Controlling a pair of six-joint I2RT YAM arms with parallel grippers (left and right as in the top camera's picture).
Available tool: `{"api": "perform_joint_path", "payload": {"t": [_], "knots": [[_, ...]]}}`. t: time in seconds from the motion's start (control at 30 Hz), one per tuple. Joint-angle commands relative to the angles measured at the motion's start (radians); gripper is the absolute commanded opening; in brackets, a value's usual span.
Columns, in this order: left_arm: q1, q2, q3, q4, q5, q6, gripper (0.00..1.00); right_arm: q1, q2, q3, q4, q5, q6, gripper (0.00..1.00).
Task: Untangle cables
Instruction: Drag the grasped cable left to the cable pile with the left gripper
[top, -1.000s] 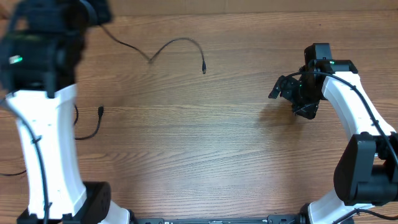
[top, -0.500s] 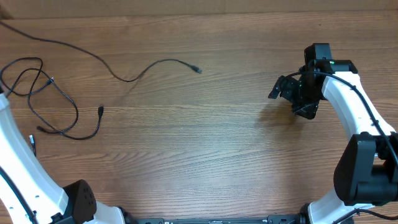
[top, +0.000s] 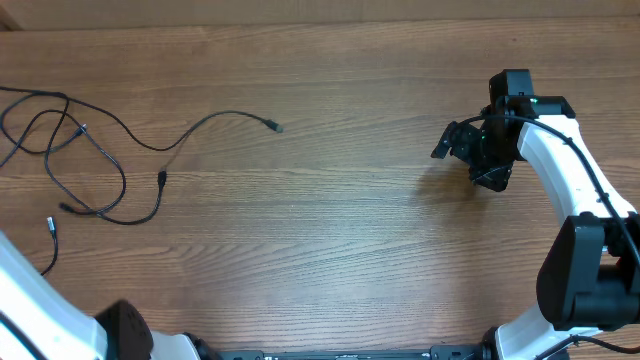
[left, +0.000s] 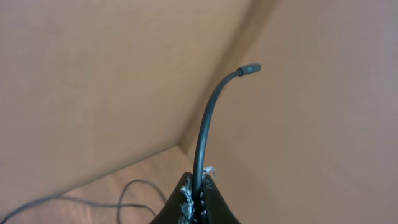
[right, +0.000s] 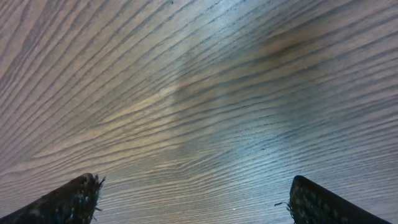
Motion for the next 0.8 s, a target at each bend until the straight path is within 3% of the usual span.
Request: {"api": "perform_joint_path", "payload": {"t": [0.0, 0.2, 0.57, 0.77], "knots": [[0.002, -0.107, 0.016, 0.018, 0.177, 0.135, 0.04, 0.006, -0.001, -0.005, 0.007, -0.001, -0.003, 0.96], [0.002, -0.16, 0.016, 0.135, 0.193, 0.249, 0.04, 0.006, -0.001, -0.005, -0.01, 0.0, -0.006, 0.96], [0.002, -0.198, 0.016, 0.291, -0.203, 0.219, 0.04, 0.006, -0.001, -0.005, -0.01, 0.0, -0.007, 0.96], [0.002, -0.187, 0.016, 0.337, -0.179, 0.219, 0.04, 0.006, -0.001, -0.005, 0.003, -0.001, -0.007, 0.96]]}}
